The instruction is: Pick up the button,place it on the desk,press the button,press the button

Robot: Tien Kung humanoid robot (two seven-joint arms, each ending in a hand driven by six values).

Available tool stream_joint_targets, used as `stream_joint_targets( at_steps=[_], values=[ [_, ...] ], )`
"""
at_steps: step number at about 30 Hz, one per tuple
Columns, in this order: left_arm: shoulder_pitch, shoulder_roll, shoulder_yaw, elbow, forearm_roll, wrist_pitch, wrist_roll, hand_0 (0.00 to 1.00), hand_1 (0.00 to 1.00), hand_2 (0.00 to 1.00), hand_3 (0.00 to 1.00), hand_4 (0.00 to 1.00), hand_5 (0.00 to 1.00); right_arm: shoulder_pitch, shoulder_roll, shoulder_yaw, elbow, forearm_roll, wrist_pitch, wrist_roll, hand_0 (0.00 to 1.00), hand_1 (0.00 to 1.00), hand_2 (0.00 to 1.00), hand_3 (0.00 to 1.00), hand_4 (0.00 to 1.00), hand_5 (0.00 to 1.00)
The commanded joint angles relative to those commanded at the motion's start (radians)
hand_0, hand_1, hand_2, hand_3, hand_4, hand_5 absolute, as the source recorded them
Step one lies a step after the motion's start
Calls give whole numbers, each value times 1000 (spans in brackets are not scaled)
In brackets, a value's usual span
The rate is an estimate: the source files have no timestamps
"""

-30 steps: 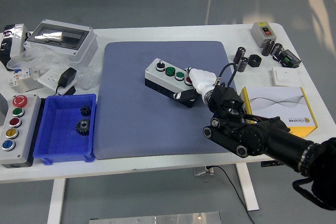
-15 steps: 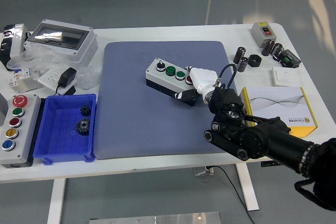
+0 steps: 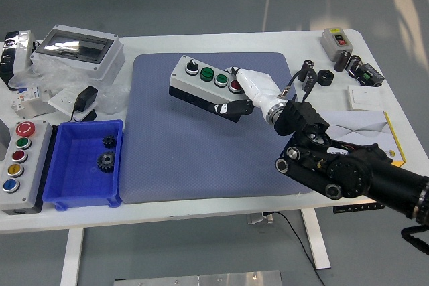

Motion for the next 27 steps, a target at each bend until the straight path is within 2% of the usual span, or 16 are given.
stream_joint_targets(
  at_steps=[5,10,15,27],
  values=[
    [2,-3,0,0,0,1,1,612,614,579,622,653,254,-29,-71,-6,101,1,63,108,113,304,376,423,146,2],
    [0,-4,-2,0,1,1,1,612,614,578,623,654,259,-51,-105,-27,134,-10,92,162,118,293,369,411,152,2],
    [-2,-3,-2,0,4,0,-1,612,614,579,624,663,273,-65,-117,-42,132,-42,89,160,143,290,366,405,152,2],
    [-5,0,-3,0,10,-2,0,612,613,581,626,686,309,-88,-101,-59,83,-99,68,136,172,311,373,412,176,2]
  ],
)
